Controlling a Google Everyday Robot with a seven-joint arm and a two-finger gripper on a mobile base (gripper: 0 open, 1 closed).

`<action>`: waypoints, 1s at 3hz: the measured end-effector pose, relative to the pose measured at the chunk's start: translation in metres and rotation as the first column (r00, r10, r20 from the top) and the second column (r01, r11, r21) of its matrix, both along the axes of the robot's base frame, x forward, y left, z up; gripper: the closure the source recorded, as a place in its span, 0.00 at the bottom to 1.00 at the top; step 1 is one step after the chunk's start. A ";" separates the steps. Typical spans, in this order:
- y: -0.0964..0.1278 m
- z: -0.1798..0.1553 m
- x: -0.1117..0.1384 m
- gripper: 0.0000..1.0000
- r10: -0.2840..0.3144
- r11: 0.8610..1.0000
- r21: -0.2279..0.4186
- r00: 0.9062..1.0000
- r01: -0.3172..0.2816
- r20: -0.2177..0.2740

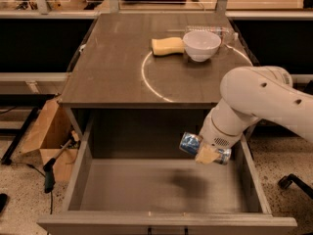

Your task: Place redbull can into top drawer

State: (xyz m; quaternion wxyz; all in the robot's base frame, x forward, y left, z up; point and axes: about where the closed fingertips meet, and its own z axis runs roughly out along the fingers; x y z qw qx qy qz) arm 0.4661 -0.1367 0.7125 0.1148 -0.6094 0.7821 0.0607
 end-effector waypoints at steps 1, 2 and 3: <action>0.001 -0.013 0.003 1.00 -0.002 1.000 -0.006 1.000 0.002 -0.022; 0.001 -0.020 0.007 1.00 -0.010 1.000 -0.013 0.999 0.010 -0.042; 0.001 -0.020 0.007 0.85 -0.011 1.000 -0.014 0.999 0.010 -0.044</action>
Offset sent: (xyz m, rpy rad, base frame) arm 0.0134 0.0017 -0.0283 -0.0181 0.0682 -0.0218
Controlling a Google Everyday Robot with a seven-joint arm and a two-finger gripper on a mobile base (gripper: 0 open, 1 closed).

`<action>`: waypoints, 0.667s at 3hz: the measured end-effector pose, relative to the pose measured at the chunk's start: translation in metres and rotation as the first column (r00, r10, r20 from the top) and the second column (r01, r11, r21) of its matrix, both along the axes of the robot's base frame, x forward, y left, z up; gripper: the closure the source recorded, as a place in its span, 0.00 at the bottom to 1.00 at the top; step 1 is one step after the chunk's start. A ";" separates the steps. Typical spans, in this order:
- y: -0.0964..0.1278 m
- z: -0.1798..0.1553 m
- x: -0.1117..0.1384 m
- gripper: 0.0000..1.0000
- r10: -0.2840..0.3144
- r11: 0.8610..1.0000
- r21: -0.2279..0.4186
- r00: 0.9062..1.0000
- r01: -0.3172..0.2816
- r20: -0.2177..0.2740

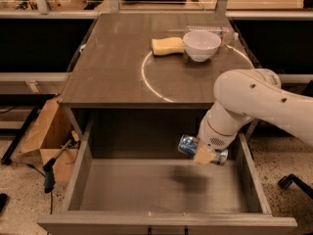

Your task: Place redbull can into top drawer

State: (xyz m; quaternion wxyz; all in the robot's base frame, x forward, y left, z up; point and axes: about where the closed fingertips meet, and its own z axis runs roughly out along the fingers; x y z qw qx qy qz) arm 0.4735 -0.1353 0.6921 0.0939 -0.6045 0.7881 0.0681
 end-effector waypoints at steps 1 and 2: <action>0.000 0.000 0.000 0.61 0.000 1.000 0.000 1.000 0.000 0.000; 0.000 0.000 0.000 0.38 0.000 1.000 0.000 1.000 0.000 0.000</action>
Offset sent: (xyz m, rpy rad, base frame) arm 0.0000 0.0000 0.0000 0.0000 0.0000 0.0000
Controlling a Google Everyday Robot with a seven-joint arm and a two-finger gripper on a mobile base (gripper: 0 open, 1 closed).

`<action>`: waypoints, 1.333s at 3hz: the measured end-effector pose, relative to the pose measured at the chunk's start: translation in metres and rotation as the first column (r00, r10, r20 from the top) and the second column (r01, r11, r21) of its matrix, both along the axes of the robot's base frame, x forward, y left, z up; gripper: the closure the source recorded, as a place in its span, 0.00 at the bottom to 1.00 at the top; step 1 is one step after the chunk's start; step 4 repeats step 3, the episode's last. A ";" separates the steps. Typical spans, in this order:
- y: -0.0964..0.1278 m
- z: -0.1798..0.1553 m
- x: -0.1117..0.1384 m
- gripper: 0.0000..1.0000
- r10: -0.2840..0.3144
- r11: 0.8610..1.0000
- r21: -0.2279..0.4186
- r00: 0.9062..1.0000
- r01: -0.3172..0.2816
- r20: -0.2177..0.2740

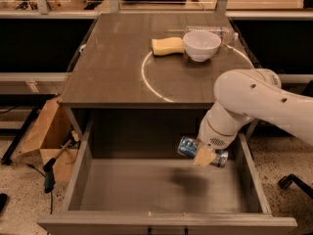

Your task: Place redbull can into top drawer

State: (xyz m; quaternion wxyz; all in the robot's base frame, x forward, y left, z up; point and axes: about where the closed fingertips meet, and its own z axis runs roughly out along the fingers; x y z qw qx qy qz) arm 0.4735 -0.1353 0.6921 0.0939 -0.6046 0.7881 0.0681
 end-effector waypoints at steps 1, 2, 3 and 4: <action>0.000 0.000 0.000 0.07 0.000 1.000 0.000 1.000 0.000 0.000; 0.000 0.000 0.000 0.00 0.000 1.000 0.000 1.000 0.000 0.000; 0.000 0.000 0.000 0.00 0.000 1.000 0.000 1.000 0.000 0.000; 0.000 0.000 0.000 0.00 0.000 1.000 0.000 1.000 0.000 0.000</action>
Offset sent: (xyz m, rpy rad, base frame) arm 0.0000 0.0000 0.0000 0.0000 0.0000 0.0000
